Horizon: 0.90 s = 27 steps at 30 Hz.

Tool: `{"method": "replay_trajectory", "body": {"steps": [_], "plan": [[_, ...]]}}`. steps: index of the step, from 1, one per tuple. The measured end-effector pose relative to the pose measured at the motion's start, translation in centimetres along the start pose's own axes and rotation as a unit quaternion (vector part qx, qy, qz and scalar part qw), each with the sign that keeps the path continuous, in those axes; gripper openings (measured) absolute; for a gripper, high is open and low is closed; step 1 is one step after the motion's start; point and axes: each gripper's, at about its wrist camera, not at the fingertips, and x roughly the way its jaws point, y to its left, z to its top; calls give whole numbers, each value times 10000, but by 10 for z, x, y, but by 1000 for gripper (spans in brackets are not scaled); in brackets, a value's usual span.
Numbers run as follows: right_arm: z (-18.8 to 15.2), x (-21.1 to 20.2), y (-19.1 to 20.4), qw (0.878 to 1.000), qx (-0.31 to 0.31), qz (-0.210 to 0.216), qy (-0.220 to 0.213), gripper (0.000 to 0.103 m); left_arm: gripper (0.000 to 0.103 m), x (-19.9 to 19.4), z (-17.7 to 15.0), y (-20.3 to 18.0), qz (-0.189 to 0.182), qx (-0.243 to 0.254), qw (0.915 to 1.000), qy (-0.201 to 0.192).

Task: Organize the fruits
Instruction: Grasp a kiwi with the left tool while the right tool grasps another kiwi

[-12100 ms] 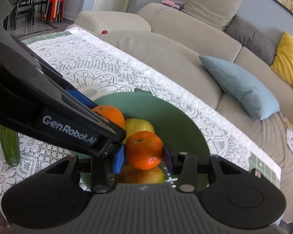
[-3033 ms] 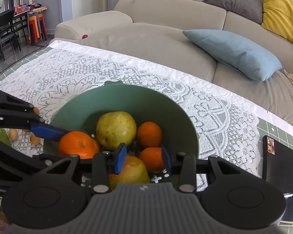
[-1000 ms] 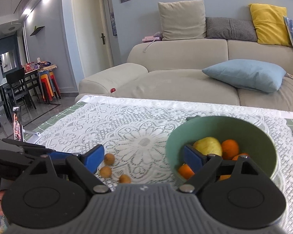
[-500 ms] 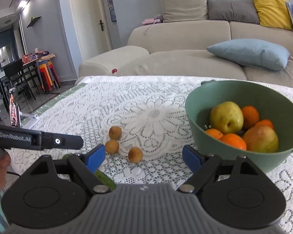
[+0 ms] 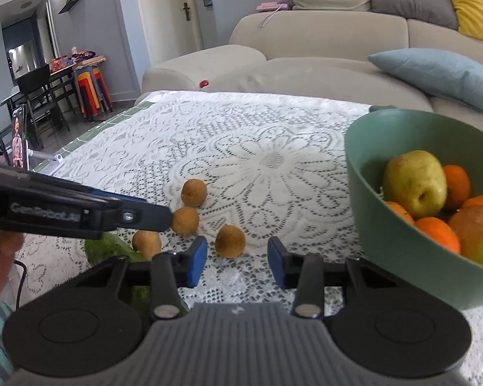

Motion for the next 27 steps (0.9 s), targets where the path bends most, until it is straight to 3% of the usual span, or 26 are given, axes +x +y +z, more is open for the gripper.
{"method": "replay_trajectory", "body": {"steps": [10, 22, 27], "plan": [[-5, 14, -1, 9999, 6, 122, -14, 31, 39, 21, -1, 5, 92, -263, 9996, 82], [-5, 22, 5, 9998, -158, 63, -44, 21, 39, 29, -2, 5, 197, -372, 9991, 22], [-6, 22, 9, 9995, -316, -30, -65, 20, 31, 31, -4, 0, 360, -164, 9992, -30]]}}
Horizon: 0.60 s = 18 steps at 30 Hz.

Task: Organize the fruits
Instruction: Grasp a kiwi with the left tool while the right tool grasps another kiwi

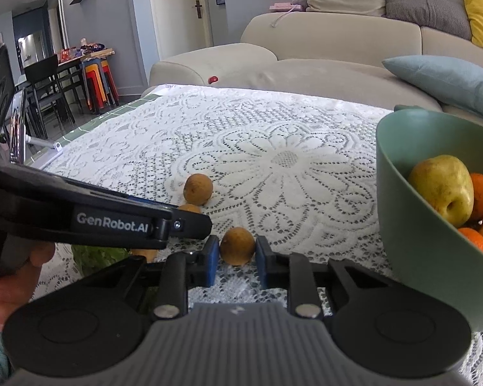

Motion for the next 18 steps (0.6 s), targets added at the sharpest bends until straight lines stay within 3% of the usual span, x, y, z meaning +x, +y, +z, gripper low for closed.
{"method": "replay_trajectory", "body": {"steps": [18], "plan": [[4, -22, 6, 9984, -450, -243, -260, 20, 28, -23, -3, -4, 3, -25, 9996, -265]]}}
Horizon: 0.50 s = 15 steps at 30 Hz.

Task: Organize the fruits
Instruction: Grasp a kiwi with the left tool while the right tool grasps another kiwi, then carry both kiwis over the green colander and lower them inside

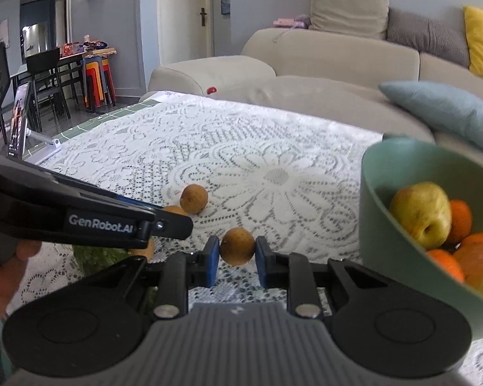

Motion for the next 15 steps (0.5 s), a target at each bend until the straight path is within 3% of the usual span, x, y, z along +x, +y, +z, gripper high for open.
{"method": "replay_trajectory", "body": {"steps": [10, 15], "plan": [[13, -39, -3, 9983, -403, -275, -311, 20, 28, -32, 13, -14, 36, -583, 9979, -283], [24, -65, -20, 9960, -361, -495, -655, 20, 28, -41, 23, -35, 8, -549, 9973, -478]]}}
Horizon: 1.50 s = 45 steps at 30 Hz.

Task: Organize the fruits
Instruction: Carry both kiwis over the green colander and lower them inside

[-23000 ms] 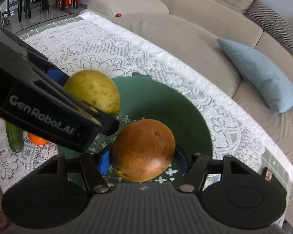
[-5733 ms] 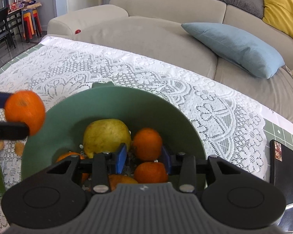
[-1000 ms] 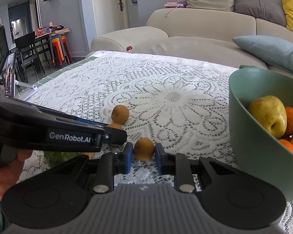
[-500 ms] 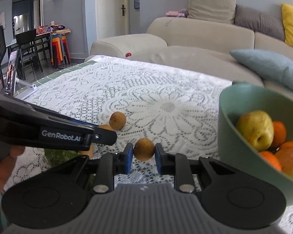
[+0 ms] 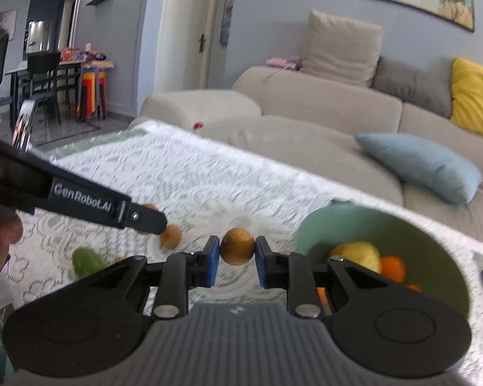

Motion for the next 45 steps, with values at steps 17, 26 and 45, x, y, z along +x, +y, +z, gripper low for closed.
{"method": "replay_trajectory", "body": {"steps": [17, 26, 45], "plan": [[0, -20, -81, 9944, 667, -816, -111, 20, 28, 20, 17, -91, -522, 186, 9985, -5], [-8, -8, -83, 9929, 571, -1032, 139, 20, 28, 48, 19, -109, -391, 118, 9991, 112], [-19, 14, -92, 9906, 878, -800, 683, 20, 28, 84, 13, -112, -191, 22, 9983, 548]]}}
